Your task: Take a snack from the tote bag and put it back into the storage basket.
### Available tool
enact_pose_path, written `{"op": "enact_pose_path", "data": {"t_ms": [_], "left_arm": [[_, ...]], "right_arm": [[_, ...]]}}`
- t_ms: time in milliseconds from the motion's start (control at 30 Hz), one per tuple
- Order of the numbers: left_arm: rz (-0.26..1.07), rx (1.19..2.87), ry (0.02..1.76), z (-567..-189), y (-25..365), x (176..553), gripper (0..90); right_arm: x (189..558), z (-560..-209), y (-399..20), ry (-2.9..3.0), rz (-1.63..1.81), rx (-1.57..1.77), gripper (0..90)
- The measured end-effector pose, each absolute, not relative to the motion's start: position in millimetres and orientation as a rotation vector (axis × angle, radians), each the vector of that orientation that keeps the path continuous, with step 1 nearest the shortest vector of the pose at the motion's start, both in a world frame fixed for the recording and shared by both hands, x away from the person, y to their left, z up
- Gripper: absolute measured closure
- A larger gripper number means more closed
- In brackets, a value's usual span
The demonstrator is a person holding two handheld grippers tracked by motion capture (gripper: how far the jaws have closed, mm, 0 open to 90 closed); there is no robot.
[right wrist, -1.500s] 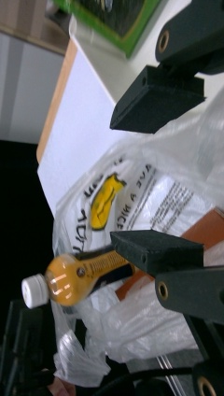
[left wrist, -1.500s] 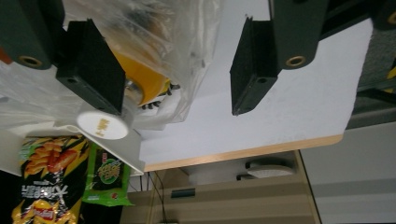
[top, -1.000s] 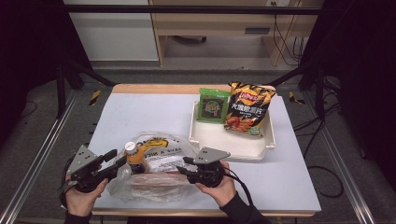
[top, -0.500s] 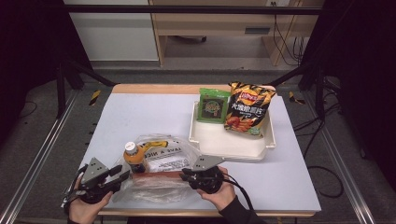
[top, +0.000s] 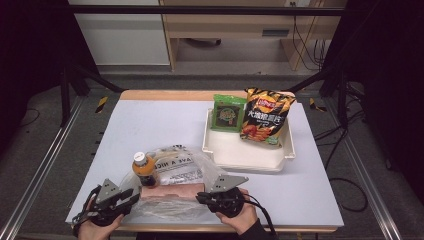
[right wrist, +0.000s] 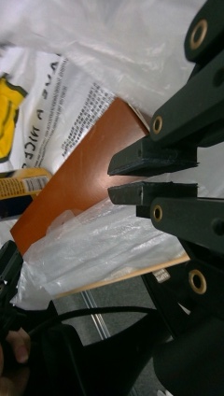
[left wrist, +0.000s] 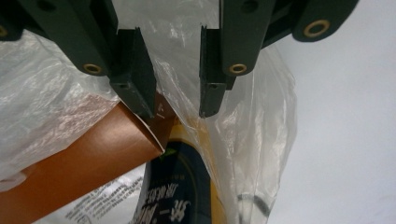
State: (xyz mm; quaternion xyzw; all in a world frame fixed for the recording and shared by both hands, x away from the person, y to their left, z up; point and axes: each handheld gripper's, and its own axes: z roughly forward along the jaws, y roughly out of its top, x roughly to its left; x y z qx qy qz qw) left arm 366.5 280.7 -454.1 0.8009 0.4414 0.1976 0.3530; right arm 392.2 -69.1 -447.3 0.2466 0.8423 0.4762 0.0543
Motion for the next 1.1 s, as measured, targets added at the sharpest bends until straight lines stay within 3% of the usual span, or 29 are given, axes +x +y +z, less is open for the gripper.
{"op": "enact_pose_path", "data": {"t_ms": [600,1100], "left_arm": [[0.511,2.073,1.156,-476,278,376,66.5],[0.523,2.080,1.138,-475,279,377,65.8]], "right_arm": [[392,-486,-63,2.641,1.289,0.798,78.2],[400,-434,-56,2.465,1.489,0.660,57.3]]}}
